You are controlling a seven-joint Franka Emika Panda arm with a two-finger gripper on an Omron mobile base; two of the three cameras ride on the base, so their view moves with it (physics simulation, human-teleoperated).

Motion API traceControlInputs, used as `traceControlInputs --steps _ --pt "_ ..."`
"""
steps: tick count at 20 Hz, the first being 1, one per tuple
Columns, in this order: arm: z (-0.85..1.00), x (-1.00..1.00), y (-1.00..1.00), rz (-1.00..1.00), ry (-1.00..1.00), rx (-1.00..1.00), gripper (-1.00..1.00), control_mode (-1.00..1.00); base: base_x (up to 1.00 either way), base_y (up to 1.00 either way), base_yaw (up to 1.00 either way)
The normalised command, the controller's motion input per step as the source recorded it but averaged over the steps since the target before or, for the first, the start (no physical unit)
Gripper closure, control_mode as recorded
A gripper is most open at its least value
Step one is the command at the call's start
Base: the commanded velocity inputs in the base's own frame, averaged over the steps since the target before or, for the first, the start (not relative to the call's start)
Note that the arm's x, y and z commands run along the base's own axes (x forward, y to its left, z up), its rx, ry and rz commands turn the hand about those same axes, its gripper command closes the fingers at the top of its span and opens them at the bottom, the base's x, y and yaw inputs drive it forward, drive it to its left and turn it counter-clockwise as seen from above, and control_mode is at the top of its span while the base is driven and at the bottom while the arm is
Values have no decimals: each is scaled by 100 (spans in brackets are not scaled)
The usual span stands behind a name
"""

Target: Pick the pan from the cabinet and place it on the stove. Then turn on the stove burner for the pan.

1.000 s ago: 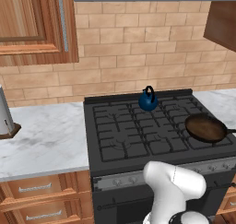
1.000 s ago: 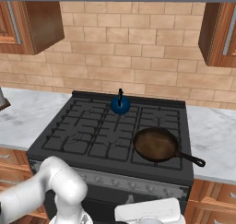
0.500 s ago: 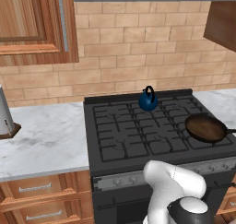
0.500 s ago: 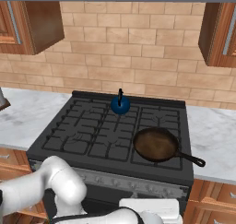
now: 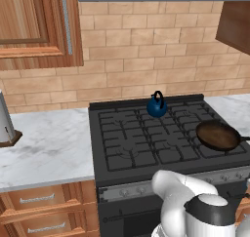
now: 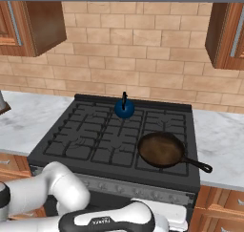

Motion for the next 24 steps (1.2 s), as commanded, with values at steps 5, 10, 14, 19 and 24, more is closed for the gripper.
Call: traceControlInputs --steps 5,10,14,19,24 --pt "-46 3 -33 -3 -2 0 -100 -100 0 0 0" --pt "-31 4 -16 -1 -3 -1 -100 -100 0 0 0" --pt "-14 7 -1 0 -5 -1 -100 -100 0 0 0" --pt "-7 11 0 0 -1 -1 -100 -100 0 0 0" --pt "-11 17 0 0 0 0 -100 -100 0 0 0"
